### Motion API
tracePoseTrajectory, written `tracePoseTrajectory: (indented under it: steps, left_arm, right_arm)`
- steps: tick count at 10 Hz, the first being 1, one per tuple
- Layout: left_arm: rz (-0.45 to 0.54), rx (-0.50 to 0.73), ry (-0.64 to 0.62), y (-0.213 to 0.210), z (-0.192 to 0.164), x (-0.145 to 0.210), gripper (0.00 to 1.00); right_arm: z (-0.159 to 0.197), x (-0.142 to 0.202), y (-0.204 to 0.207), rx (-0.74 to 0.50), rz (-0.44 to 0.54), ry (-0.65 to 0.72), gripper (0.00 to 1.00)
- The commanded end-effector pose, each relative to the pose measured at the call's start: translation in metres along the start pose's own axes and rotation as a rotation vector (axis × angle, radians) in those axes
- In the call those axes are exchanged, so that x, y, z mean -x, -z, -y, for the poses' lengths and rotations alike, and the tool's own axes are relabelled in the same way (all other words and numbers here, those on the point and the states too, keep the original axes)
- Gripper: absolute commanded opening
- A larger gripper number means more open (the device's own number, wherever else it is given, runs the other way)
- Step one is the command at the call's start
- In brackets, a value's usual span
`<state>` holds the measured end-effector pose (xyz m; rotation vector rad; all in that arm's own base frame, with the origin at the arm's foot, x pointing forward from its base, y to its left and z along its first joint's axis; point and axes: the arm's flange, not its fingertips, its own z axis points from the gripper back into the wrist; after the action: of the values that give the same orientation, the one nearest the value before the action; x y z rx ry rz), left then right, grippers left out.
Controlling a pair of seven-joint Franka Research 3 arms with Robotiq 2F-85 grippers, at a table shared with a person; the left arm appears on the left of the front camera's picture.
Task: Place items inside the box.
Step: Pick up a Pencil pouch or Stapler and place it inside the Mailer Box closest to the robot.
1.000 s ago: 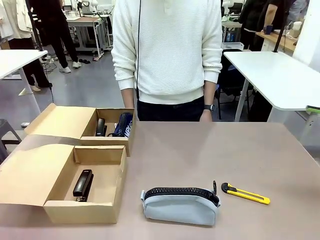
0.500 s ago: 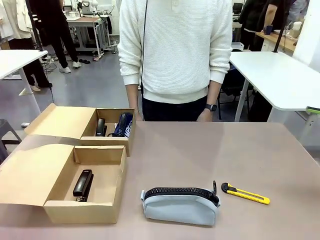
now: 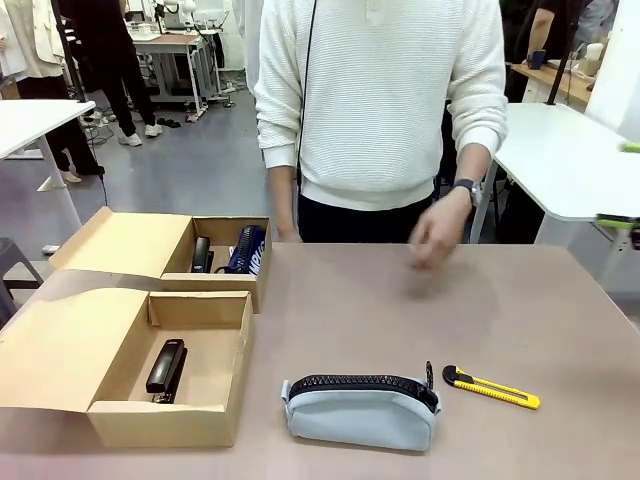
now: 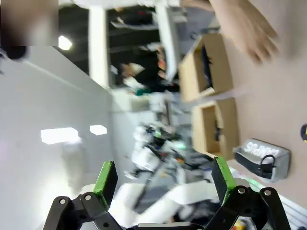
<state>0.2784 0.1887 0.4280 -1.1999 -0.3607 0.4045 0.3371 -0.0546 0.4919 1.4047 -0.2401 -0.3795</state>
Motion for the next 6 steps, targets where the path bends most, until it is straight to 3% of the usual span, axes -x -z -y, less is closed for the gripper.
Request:
tracePoseTrajectory:
  steps: [1,2,3,4,6]
  left_arm:
    - [-0.002,0.017,0.018,0.0,-0.001,0.002,1.0]
    - [-0.002,0.017,0.018,0.0,-0.001,0.002,1.0]
    - [-0.002,0.017,0.018,0.0,-0.001,0.002,1.0]
    - [-0.002,0.017,0.018,0.0,-0.001,0.002,1.0]
    - [-0.002,0.017,0.018,0.0,-0.001,0.002,1.0]
  right_arm:
    - [-0.034,-0.018,0.007,0.049,0.023,-0.19,1.0]
    - [-0.019,-0.026,-0.057,-0.218,0.044,-0.165,1.0]
    - [0.007,-0.02,-0.113,-0.346,0.092,-0.126,1.0]
    - [0.039,0.004,-0.156,-0.366,0.209,-0.124,1.0]
    - [0.087,0.034,-0.188,-0.364,0.302,-0.18,1.0]
